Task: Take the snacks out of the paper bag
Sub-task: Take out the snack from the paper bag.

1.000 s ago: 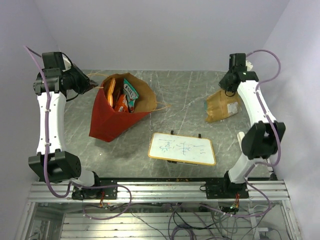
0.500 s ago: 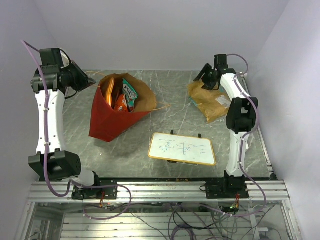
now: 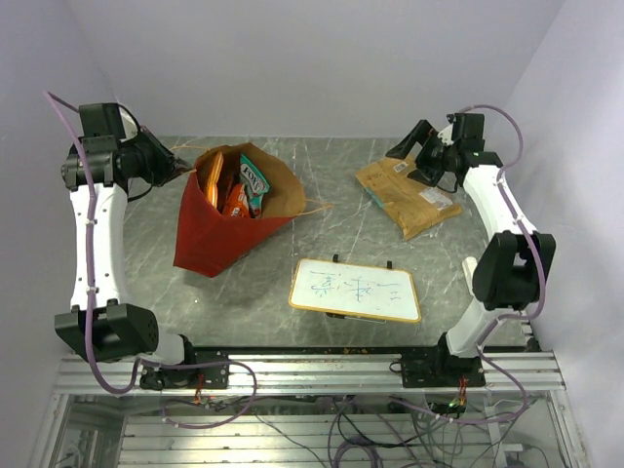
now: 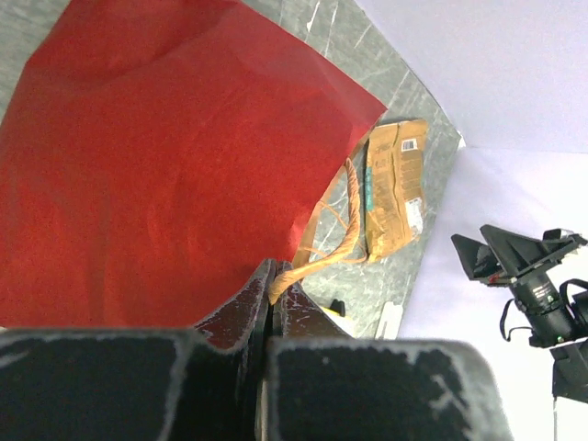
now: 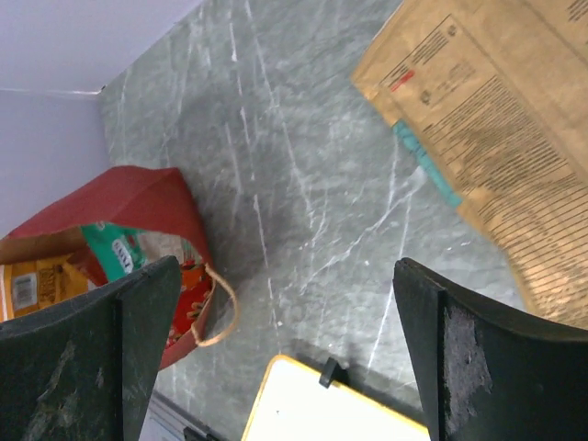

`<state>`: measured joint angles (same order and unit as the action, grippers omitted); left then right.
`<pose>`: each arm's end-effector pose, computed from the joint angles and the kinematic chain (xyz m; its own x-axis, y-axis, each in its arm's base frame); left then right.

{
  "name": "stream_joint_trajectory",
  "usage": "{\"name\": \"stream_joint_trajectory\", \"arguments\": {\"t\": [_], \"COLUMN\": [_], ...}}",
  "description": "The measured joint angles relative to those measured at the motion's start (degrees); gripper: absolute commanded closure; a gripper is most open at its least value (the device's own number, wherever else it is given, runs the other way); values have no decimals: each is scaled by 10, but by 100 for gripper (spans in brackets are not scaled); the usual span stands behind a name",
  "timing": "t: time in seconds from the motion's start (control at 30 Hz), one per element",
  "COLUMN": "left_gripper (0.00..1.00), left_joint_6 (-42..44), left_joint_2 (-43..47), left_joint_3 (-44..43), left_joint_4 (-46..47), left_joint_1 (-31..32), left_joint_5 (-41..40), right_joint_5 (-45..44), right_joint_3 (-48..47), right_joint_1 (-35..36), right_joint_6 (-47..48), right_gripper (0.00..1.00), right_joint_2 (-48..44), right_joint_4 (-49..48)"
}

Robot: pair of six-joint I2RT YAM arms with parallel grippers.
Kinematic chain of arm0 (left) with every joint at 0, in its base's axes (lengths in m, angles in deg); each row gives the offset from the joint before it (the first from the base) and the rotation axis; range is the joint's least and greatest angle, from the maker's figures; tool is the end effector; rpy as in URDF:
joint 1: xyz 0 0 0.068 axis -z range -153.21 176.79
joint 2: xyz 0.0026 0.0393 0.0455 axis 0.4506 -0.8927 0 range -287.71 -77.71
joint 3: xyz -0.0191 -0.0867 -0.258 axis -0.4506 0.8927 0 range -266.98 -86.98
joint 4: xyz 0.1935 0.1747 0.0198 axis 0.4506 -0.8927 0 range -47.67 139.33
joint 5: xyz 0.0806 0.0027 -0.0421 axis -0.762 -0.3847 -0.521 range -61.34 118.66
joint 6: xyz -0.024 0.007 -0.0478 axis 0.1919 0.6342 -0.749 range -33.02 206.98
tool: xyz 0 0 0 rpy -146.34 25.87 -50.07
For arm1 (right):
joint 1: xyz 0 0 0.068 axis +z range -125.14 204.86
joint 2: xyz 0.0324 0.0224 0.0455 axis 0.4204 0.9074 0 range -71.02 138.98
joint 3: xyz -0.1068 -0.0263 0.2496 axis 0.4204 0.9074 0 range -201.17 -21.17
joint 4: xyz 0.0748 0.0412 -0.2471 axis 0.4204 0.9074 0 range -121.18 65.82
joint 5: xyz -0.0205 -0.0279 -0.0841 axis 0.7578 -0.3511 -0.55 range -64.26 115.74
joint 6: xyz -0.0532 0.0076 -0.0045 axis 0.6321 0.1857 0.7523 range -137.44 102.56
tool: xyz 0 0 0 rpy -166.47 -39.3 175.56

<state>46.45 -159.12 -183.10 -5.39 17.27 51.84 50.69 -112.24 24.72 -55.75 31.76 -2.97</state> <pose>0.2825 0.0331 0.4262 -0.5764 -0.7024 -0.4177 -0.3016 0.6579 -0.6901 0.4120 0.0141 0.3117 -0.7027 0.5638 -0.4340 0.1455 0.7110 0.6880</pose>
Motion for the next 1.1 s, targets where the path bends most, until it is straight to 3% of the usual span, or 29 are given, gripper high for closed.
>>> {"name": "stream_joint_trajectory", "arguments": {"t": [0.17,0.5,0.83,0.9,1.1], "left_gripper": [93,93,93,93,93], "left_joint_6": [-11,-26,-30,-30,-30], "left_joint_2": [7,21,21,22,22], "left_joint_3": [12,33,33,33,33], "left_joint_4": [-1,4,7,7,7], "left_joint_1": [0,8,9,9,9], "left_joint_5": [9,18,19,19,19], "right_joint_5": [-7,-68,-94,-96,-86], "right_joint_3": [28,-21,-275,-299,-312], "right_joint_1": [45,305,446,462,494], "right_joint_6": [-13,-71,-113,-118,-131], "right_gripper": [0,10,26,34,37], "right_joint_2": [-49,-61,138,168,205], "right_joint_4": [-12,-72,-80,-72,-63]}}
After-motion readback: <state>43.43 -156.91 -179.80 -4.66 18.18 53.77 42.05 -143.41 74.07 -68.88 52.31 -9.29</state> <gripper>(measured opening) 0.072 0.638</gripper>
